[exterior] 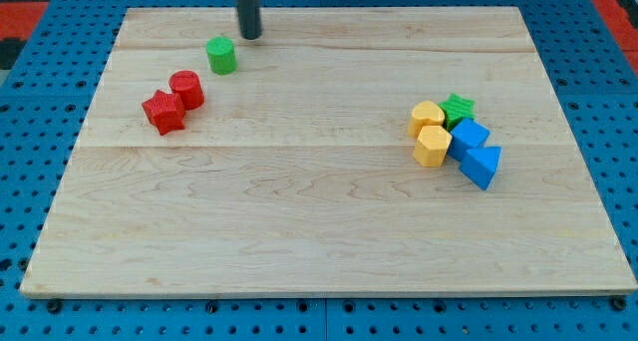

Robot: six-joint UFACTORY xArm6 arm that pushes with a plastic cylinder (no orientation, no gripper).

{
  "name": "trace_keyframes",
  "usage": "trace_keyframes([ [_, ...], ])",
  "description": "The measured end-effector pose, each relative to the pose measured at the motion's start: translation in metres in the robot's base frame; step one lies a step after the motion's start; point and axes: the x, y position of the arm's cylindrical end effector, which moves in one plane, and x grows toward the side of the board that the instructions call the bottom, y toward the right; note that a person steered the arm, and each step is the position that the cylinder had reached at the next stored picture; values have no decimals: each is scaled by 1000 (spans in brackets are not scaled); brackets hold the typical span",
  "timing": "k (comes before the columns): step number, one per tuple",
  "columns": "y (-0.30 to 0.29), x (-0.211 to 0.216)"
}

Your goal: Point your arm to the blue cube

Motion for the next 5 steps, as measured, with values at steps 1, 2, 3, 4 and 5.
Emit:
trace_keyframes([
  [1, -1, 27],
  [2, 60, 41],
  [3, 191, 21],
  [4, 334, 22],
  [5, 389, 87],
])
